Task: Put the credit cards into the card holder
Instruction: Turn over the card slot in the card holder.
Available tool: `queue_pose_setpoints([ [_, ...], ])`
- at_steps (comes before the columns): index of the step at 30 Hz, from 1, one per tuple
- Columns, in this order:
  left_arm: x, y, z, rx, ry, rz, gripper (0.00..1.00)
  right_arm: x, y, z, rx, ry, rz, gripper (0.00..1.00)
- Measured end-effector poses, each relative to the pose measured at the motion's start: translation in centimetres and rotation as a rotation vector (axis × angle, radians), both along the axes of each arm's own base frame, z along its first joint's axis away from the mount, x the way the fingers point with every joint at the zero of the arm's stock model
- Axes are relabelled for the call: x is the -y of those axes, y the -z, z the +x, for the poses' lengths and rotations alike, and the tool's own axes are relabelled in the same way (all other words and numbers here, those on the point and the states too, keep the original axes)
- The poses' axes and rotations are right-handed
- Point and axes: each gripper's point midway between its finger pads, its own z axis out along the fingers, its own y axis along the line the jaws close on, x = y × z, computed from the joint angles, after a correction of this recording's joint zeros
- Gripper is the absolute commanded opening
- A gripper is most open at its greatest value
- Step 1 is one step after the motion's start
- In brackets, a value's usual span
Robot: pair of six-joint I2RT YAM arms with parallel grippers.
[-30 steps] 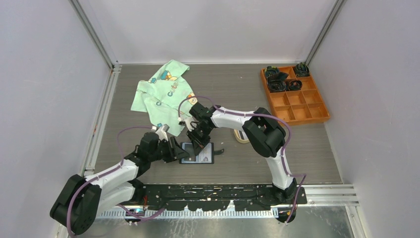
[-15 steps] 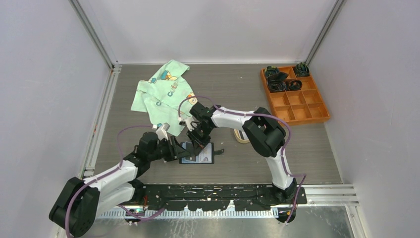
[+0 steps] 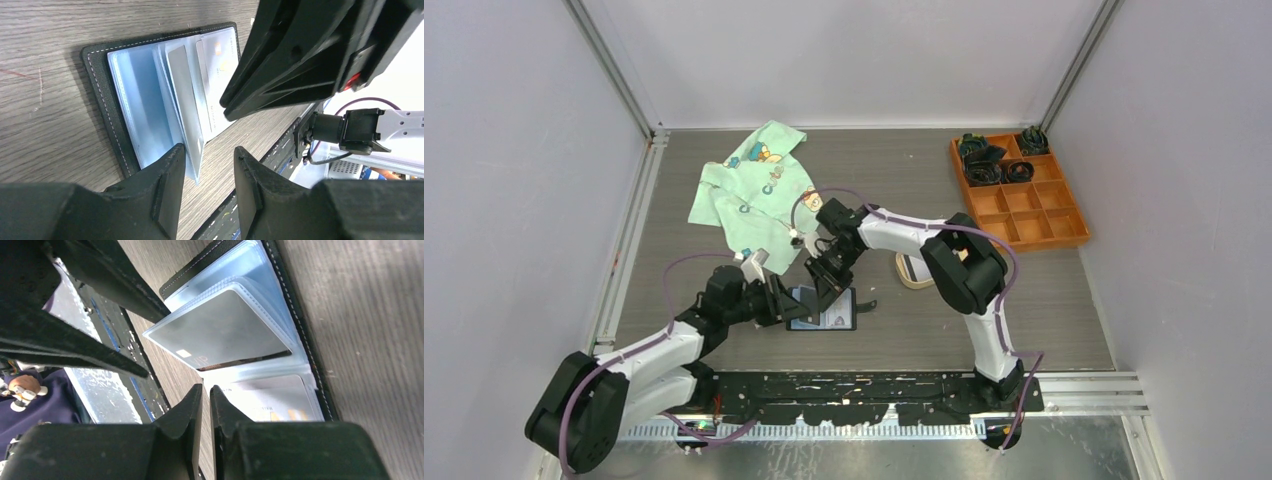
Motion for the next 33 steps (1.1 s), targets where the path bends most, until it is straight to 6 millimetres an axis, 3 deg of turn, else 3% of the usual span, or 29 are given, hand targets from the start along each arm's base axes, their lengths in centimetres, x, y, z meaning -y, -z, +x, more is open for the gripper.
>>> queue_pose_setpoints([
  [8,0.7,-0.4,0.1,-0.011,0.020,-0.038,0.45,1.1,-2.4,2.6,0.023,0.070,0.052,0.21],
  [14,1.6,-0.8,0.4,-0.022,0.039,-0.083,0.47,1.5,-2.6,3.8,0.021,0.119,0.054,0.26],
  [25,3.4,-1.2,0.6,-0.038,0.088,-0.128,0.48,1.1,-2.9,3.8,-0.034,0.169,0.070,0.53],
  [33,3.8,-1.2,0.9,-0.036,0.093,-0.135,0.47,1.6,-2.5,4.1,-0.112,0.225,0.084,0.49],
])
